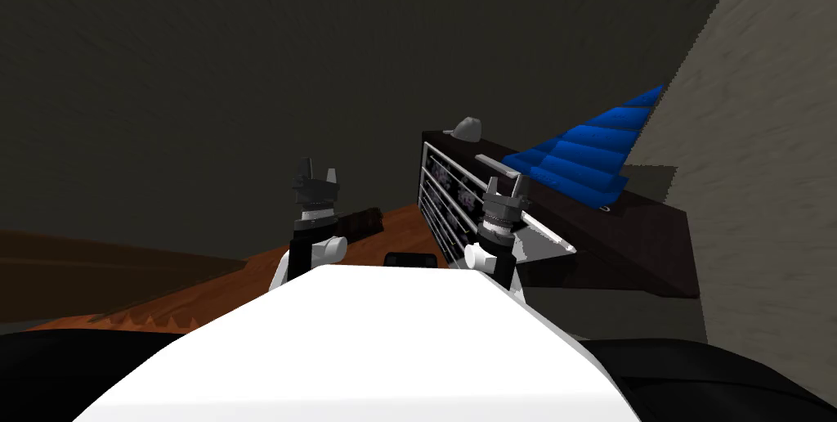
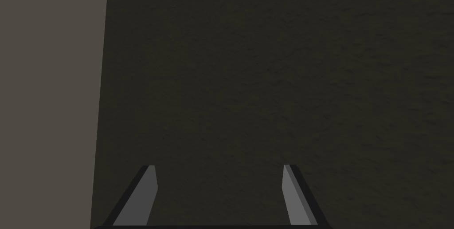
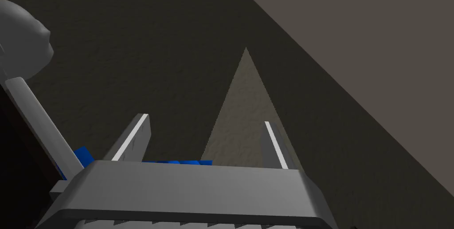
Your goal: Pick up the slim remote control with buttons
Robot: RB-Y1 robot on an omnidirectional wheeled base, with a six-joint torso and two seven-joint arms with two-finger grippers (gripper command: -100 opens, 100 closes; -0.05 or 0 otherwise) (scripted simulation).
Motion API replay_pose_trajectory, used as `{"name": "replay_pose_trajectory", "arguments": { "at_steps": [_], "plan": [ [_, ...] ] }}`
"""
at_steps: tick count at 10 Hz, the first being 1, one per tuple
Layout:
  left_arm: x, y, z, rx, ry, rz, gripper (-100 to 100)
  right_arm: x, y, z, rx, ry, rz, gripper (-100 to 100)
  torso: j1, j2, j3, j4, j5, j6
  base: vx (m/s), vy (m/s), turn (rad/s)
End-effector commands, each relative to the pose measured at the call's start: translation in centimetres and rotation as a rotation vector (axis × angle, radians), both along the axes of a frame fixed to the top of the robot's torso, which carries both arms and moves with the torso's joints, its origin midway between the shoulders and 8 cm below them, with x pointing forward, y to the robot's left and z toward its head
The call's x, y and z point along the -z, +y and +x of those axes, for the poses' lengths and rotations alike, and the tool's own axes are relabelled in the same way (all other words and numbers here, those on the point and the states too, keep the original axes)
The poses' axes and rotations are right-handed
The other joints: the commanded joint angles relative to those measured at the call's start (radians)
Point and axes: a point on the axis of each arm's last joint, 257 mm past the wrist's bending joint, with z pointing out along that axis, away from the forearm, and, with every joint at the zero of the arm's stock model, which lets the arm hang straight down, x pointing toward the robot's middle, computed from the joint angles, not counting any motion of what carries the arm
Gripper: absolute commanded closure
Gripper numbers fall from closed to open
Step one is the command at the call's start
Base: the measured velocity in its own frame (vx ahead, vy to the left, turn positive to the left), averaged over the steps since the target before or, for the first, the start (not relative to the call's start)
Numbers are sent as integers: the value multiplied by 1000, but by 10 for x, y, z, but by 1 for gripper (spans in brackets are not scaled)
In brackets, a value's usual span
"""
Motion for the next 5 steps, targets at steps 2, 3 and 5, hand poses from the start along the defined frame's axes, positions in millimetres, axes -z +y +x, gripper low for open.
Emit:
{"name": "replay_pose_trajectory", "arguments": {
  "at_steps": [2, 3, 5],
  "plan": [
    [0, 0, 0, 0, 0, 0, 0, 9, 15, 4, -41, 19, -74, -100, 1, 0, 0, 0, 0, 0, -17, 24, 15],
    [0, 0, 0, 0, 0, 0, 0, 15, 24, 6, -64, 30, -114, -100, 2, 1, 1, 0, 0, 0, -38, 45, 17],
    [0, 0, 0, 0, 0, 0, 0, 23, 35, 7, -96, 43, -167, -100, 4, 3, 2, 1, 1, 0, -40, 51, 16]
  ]
}}
